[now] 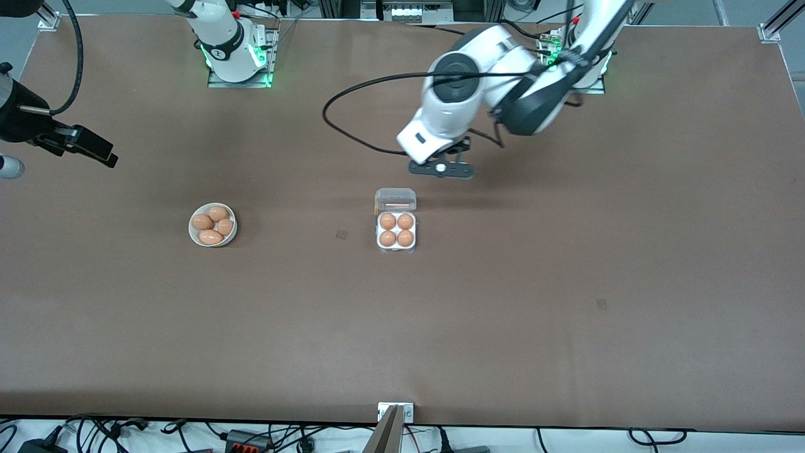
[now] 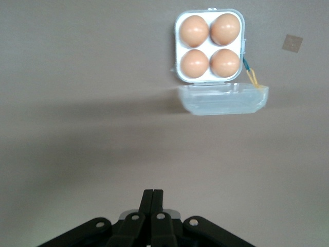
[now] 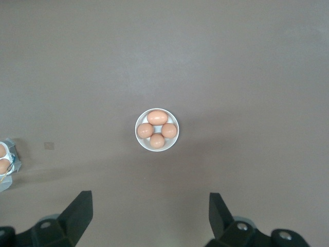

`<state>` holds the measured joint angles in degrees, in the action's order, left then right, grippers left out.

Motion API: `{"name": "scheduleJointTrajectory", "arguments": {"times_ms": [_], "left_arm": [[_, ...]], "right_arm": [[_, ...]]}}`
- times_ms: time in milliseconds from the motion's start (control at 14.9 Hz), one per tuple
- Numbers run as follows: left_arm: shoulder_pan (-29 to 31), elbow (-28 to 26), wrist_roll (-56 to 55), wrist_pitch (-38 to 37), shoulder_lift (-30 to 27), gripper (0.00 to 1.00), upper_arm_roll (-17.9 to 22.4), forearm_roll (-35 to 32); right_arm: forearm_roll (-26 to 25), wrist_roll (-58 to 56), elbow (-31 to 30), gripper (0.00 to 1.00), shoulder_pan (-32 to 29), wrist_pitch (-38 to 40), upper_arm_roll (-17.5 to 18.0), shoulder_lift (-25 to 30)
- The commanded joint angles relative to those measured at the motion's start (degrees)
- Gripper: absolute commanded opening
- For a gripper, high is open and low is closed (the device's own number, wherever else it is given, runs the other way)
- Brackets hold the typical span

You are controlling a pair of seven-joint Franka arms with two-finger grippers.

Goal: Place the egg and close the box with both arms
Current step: 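Move the left gripper over the open lid of the egg box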

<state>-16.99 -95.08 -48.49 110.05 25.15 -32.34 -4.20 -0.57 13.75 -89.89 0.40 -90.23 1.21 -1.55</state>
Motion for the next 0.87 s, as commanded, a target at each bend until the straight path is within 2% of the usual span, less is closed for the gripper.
{"name": "scheduleJointTrajectory", "arguments": {"times_ms": [0,201,268,469,602,803], "left_arm": [[-3.56,1.21,-7.65,3.75,4.63,0.01,0.00,-6.14],[-6.47,1.56,-12.05,8.93,9.03,0.01,0.08,-10.46],[-7.69,1.48,-13.20,10.43,10.26,0.01,0.43,-13.69],[-7.62,1.74,-15.40,14.99,13.25,0.01,0.61,-20.31],[-7.53,1.74,-15.32,19.74,13.87,0.01,2.18,-21.19],[-7.44,1.91,-15.40,26.16,14.66,0.01,4.90,-28.99]], "right_arm": [[-0.66,0.05,0.94,1.00,0.13,0.93,0.19,0.14],[-0.57,-0.39,1.03,1.00,0.21,1.11,0.28,0.32],[-0.48,-1.87,1.11,1.00,0.21,1.11,0.20,0.32],[-0.48,-4.34,1.12,1.00,0.21,0.93,0.28,0.41],[-0.48,-4.34,1.20,1.00,0.21,1.11,0.28,0.41],[-0.48,-4.34,1.20,1.00,0.21,1.11,0.28,0.41]]}}
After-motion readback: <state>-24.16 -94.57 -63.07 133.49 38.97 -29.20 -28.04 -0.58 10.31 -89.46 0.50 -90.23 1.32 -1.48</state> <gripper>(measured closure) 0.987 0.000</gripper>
